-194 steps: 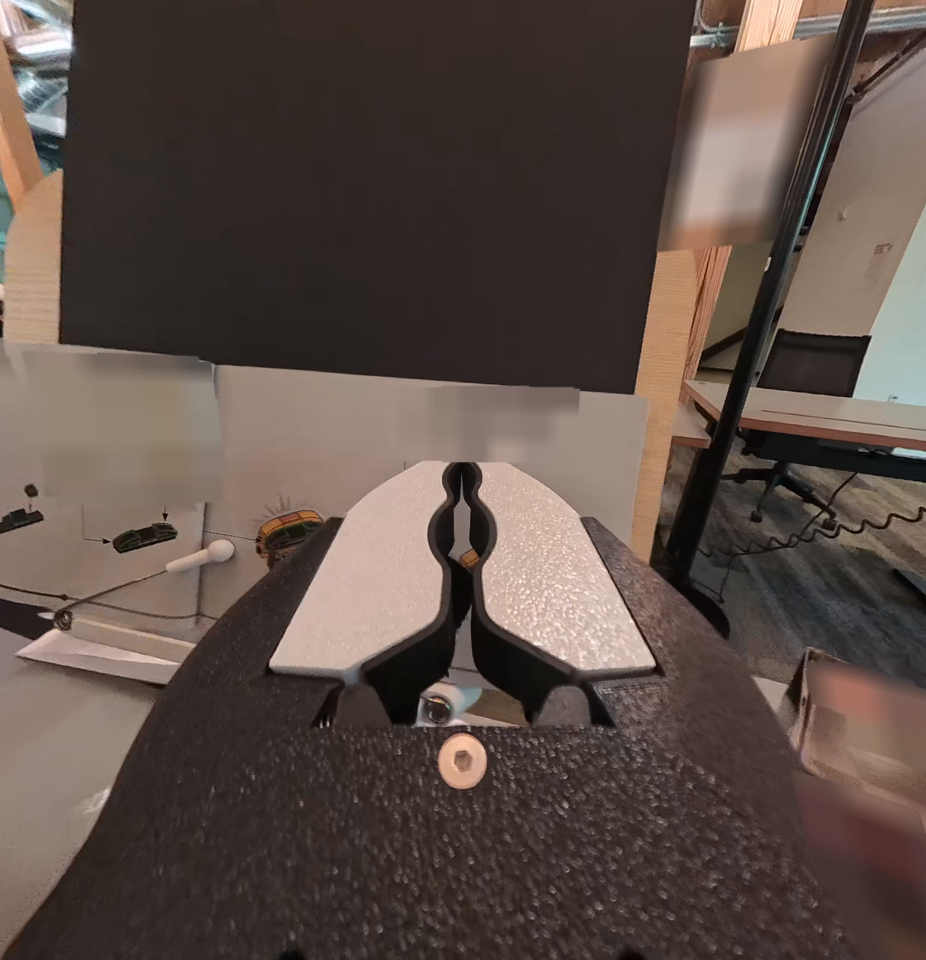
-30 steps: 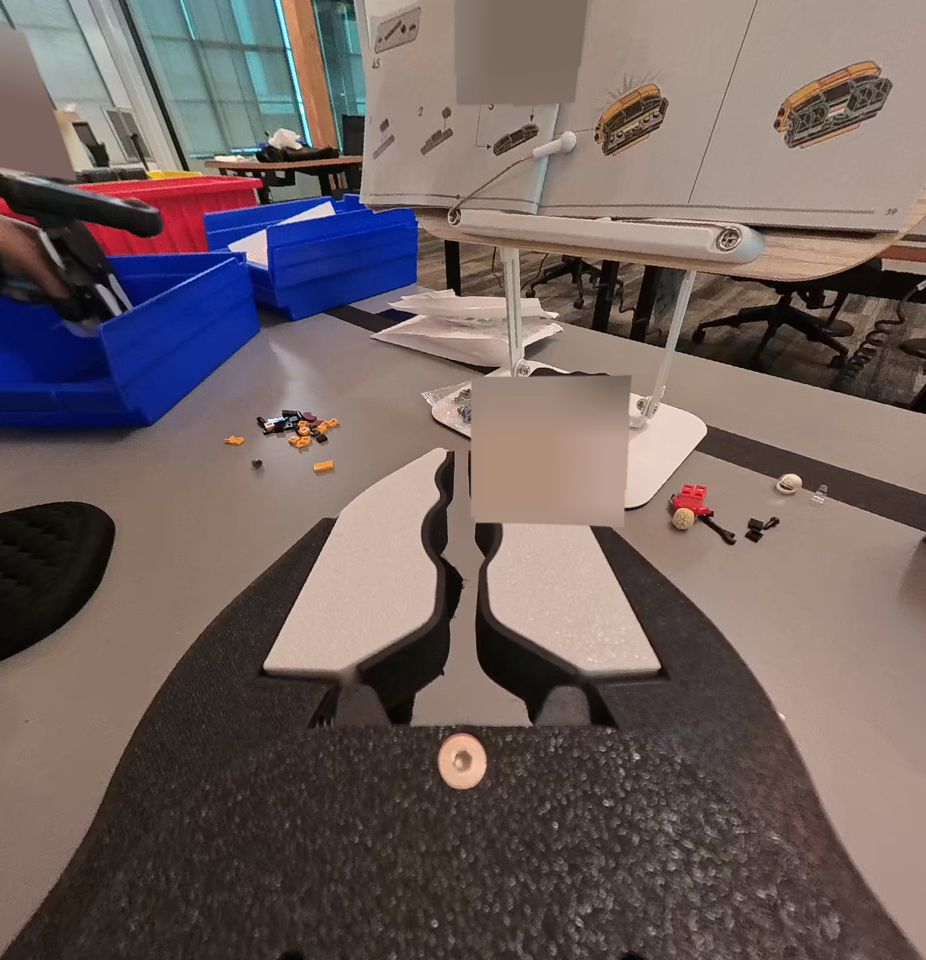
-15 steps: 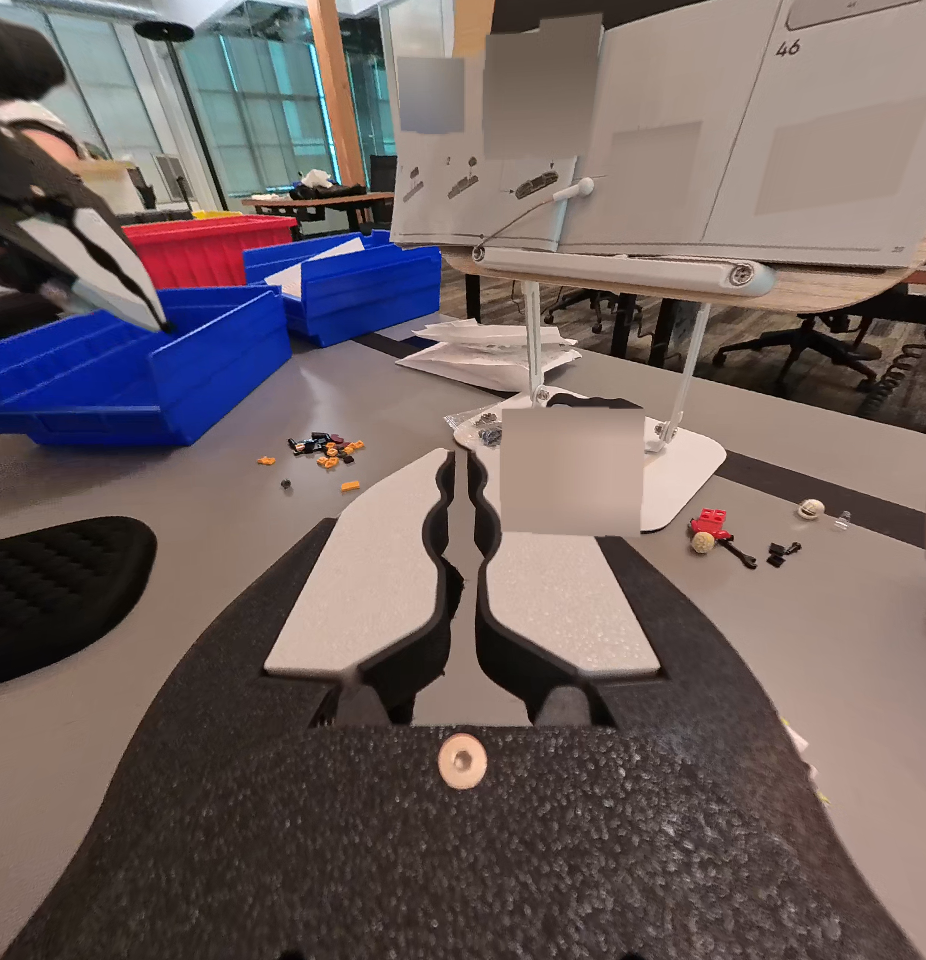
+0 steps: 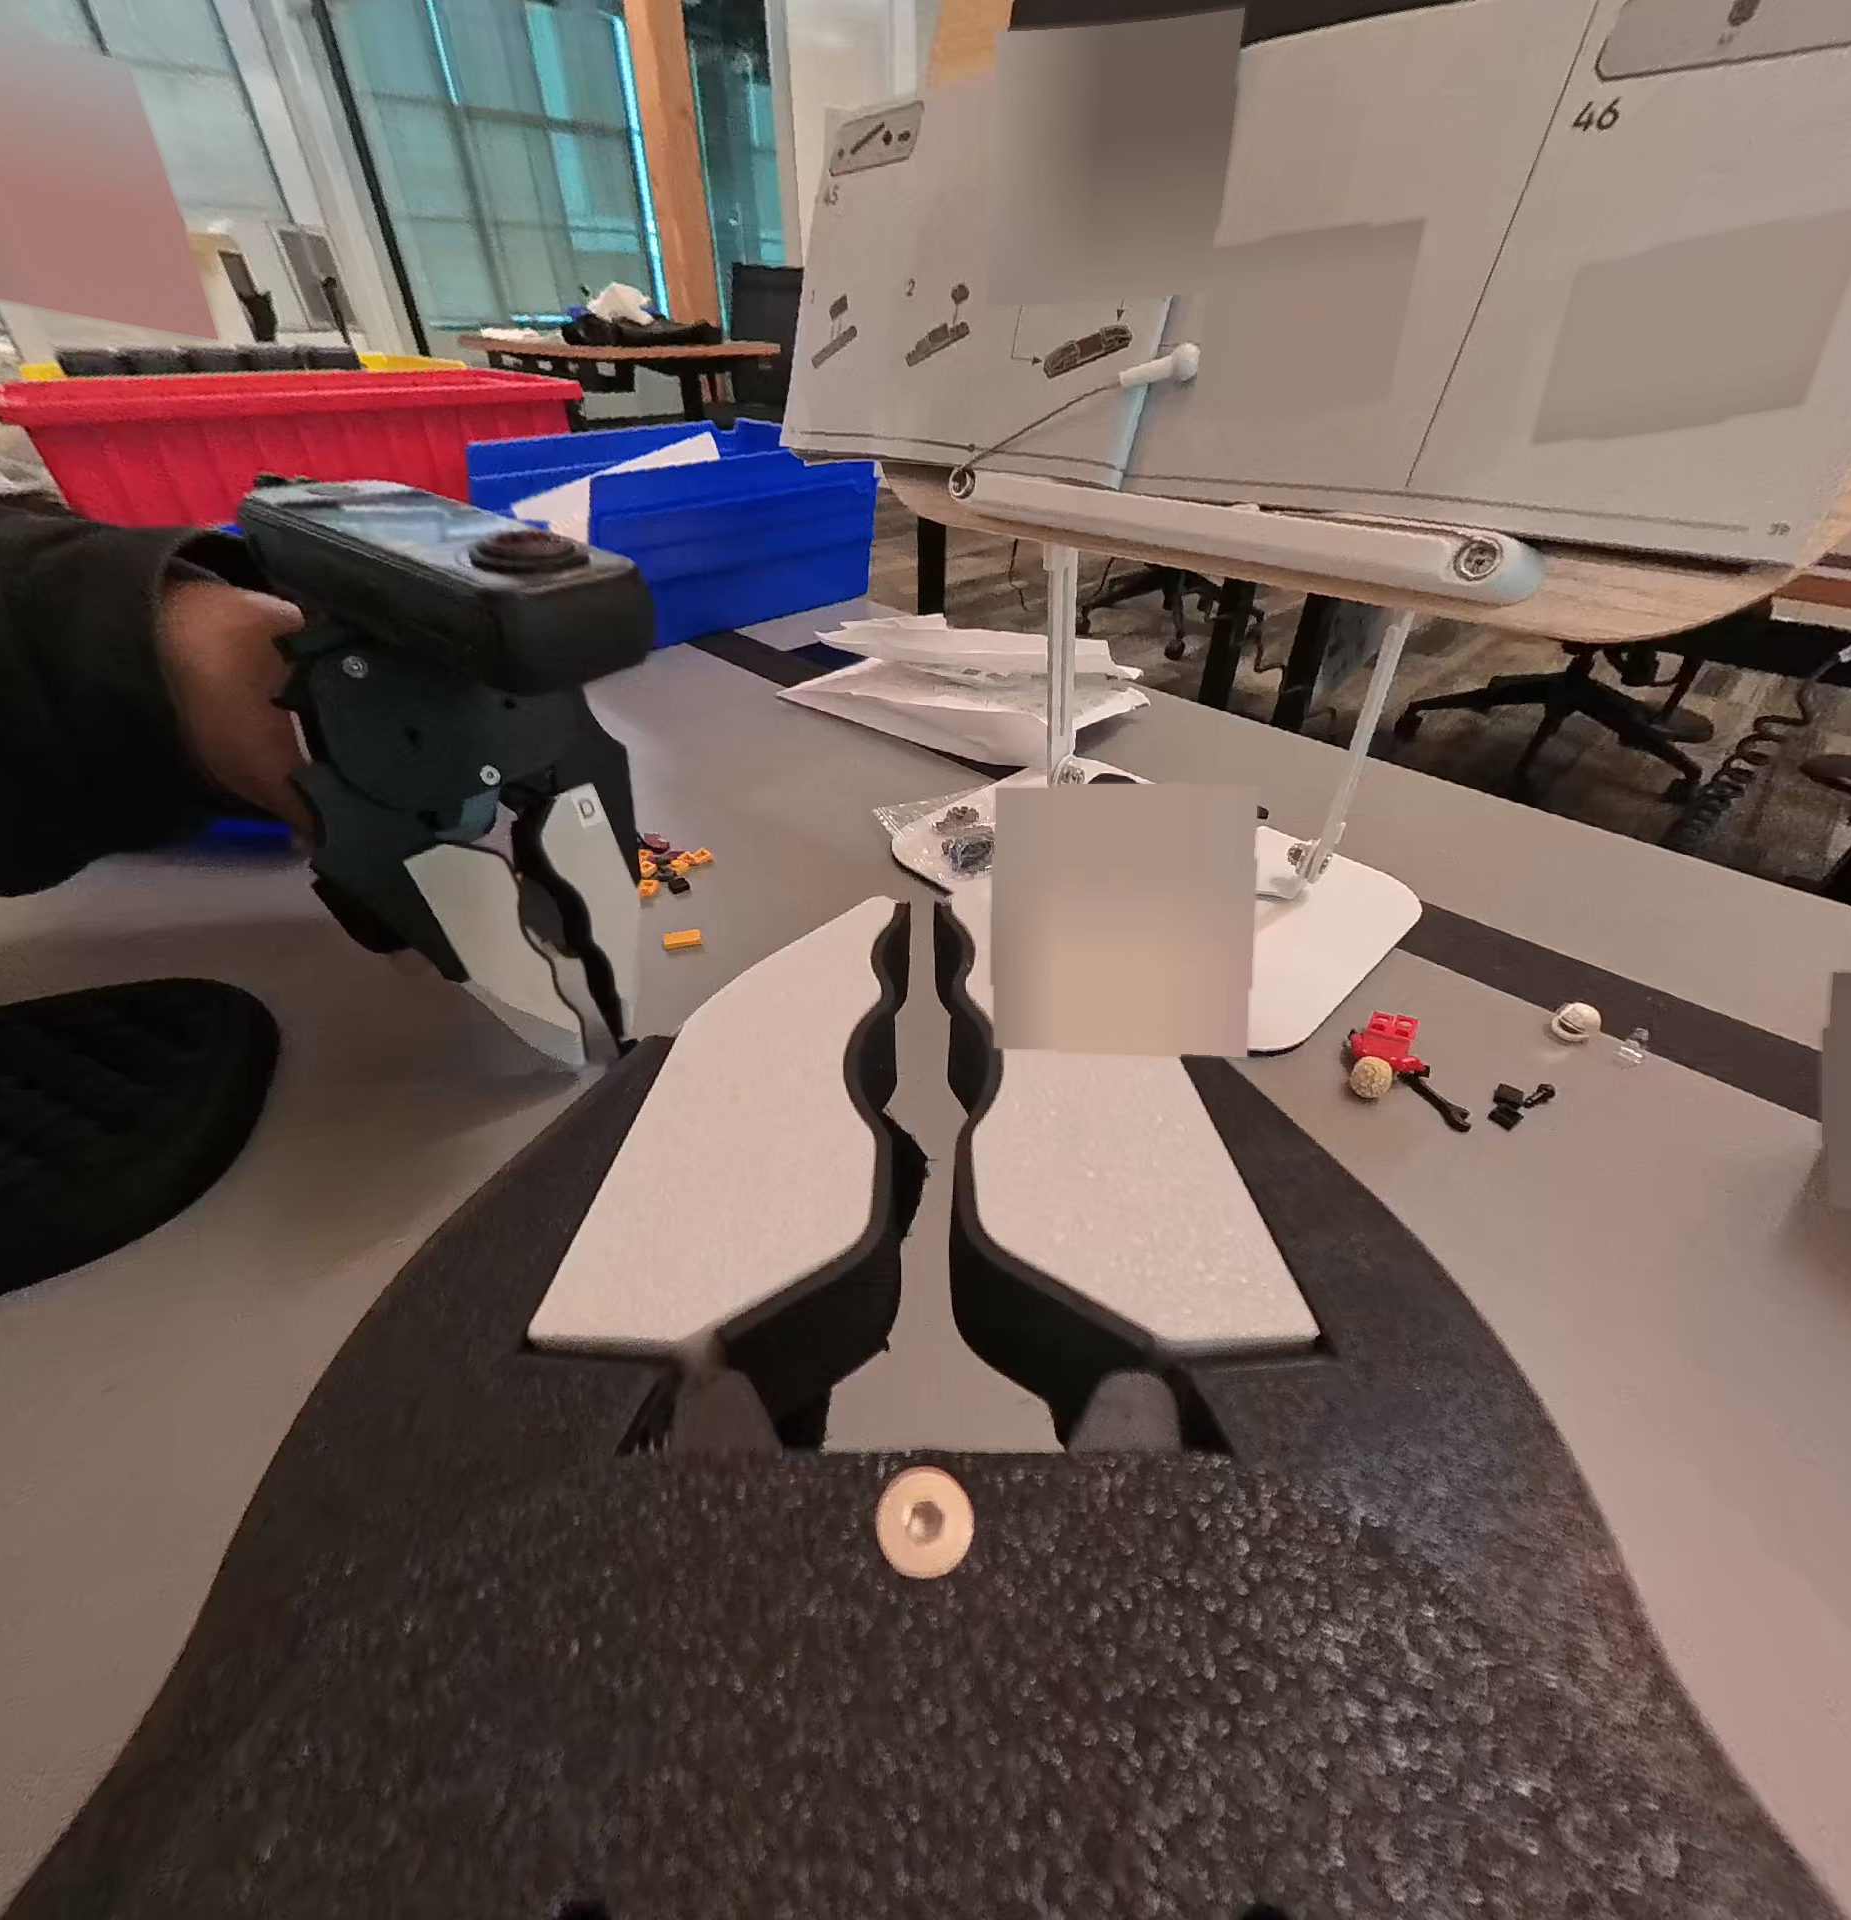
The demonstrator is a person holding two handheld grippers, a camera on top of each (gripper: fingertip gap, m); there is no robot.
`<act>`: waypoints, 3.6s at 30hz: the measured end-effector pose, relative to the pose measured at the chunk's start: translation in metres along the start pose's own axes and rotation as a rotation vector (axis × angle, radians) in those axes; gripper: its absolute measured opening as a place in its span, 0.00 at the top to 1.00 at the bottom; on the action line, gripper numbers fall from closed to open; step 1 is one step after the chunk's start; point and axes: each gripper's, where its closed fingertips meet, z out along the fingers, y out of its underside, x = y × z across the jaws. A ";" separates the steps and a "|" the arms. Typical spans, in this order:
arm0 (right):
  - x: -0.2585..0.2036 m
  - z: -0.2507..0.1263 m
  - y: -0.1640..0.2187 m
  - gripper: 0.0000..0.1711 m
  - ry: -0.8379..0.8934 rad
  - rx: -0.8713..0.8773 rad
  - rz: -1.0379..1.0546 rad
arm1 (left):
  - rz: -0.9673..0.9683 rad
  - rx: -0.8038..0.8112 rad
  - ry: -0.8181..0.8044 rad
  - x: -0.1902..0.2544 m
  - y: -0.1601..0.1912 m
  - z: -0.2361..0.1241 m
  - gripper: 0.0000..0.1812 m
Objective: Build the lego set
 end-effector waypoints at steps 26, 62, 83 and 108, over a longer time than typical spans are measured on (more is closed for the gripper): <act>0.083 -0.024 0.012 1.00 0.461 -0.044 0.007 | -0.975 -0.075 -0.374 -0.125 0.357 -0.151 0.86; 0.195 -0.140 0.035 1.00 0.983 -0.013 0.112 | -0.076 0.057 -0.065 0.015 0.005 -0.004 0.95; 0.247 -0.156 0.029 0.89 0.977 0.010 0.175 | -0.237 0.444 -0.207 0.001 0.016 -0.062 0.82; 0.375 -0.074 0.043 0.48 0.434 -0.175 0.068 | -0.391 0.499 -0.282 0.007 0.062 -0.067 0.87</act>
